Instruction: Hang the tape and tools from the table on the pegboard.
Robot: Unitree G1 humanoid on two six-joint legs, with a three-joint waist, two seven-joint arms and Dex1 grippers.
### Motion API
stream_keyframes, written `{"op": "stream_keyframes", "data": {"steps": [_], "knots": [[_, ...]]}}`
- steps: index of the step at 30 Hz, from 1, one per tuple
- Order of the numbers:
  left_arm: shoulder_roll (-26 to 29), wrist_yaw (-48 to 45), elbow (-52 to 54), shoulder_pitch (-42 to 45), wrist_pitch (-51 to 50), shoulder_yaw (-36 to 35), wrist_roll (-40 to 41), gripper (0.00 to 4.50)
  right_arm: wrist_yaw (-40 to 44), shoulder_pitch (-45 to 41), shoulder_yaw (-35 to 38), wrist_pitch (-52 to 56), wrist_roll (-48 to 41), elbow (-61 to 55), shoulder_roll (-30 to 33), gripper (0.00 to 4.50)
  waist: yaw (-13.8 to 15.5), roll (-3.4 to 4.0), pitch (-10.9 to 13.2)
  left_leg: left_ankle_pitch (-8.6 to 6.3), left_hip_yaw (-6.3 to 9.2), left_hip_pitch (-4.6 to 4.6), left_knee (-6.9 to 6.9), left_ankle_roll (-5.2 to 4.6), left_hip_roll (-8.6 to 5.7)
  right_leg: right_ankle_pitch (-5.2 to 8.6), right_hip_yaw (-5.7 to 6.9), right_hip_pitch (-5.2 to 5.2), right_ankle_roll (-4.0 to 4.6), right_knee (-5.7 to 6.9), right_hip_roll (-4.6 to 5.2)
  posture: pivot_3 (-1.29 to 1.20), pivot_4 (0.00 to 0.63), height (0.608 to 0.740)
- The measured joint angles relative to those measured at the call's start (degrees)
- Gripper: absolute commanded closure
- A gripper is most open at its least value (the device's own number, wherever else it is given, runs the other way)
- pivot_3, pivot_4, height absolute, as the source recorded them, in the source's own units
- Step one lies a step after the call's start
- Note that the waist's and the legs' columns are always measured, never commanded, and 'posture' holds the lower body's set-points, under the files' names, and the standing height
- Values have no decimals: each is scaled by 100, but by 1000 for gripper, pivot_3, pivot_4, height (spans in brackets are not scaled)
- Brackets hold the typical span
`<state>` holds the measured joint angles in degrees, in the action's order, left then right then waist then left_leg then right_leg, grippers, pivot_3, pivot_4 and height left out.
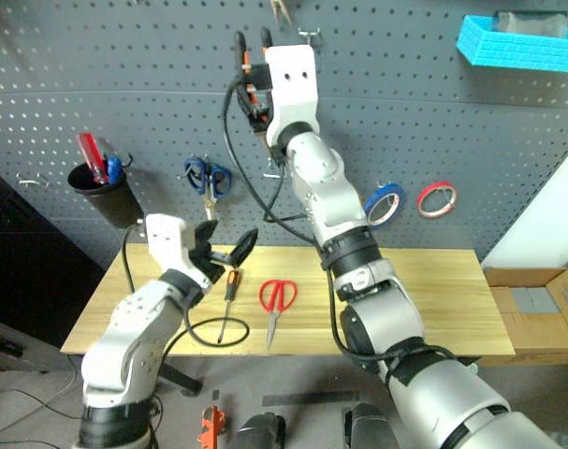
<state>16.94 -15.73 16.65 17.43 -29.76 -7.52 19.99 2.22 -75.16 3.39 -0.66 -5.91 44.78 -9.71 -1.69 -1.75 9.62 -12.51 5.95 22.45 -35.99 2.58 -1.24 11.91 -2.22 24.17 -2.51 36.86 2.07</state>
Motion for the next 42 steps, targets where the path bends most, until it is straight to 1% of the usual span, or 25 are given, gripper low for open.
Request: {"op": "stream_keyframes", "data": {"steps": [2,7,9,13,19,21,25,35,39,42], "knots": [[55,-23,-299,317,80,-25,-13,0,-74,-73,22,-366,-3,397,-3,1789,-3,0,30,-1,-1,2,4,0,1,2,-1,2,3,-1,0,83,175,740],[106,-227,-723,580,186,1,-32,0,-345,-202,218,-842,-132,1109,-14,1789,-3,5,156,-2,3,12,10,-1,3,4,0,14,7,5,0,77,221,740],[151,-369,-892,603,268,118,-108,0,-420,-270,232,-923,-202,1216,-23,1789,-8,7,245,-1,6,18,9,-1,3,4,1,21,8,9,-1,72,230,740],[275,-631,-1263,645,401,225,-202,0,-473,-431,222,-1135,-251,1426,-41,1789,-19,10,350,0,8,19,3,-2,6,4,3,24,9,15,-2,62,240,740],[498,-811,-1477,715,506,147,-227,0,-498,-648,225,-1345,-428,1725,-50,1789,-31,14,423,5,8,17,-4,-10,6,4,2,22,4,19,-3,71,251,740],[521,-848,-1487,711,510,145,-227,0,-508,-665,221,-1405,-436,1760,-51,1789,-29,14,442,7,9,18,-4,-13,6,13,2,22,-11,20,-3,82,248,740],[540,-846,-1427,664,495,133,-226,0,-568,-665,180,-1511,-427,1813,-60,1789,-20,15,449,8,12,18,-4,-15,6,13,2,22,-14,21,-2,100,249,740],[638,-721,-834,10,185,-194,-198,0,-737,-644,-140,-1645,-445,1871,-94,1789,-19,17,474,8,15,19,2,-14,7,15,4,24,-12,16,-2,110,246,740],[637,-679,-727,-35,151,-205,-197,0,-736,-625,-316,-1615,-448,1866,-97,1789,-12,14,487,8,17,33,4,-14,6,15,7,35,-13,10,-1,106,243,740],[608,-619,-639,-115,142,-205,-197,0,-733,-605,-419,-1596,-460,1811,-97,1789,-10,12,488,8,14,49,8,-13,5,-1,4,55,13,10,1,99,242,740]]}}
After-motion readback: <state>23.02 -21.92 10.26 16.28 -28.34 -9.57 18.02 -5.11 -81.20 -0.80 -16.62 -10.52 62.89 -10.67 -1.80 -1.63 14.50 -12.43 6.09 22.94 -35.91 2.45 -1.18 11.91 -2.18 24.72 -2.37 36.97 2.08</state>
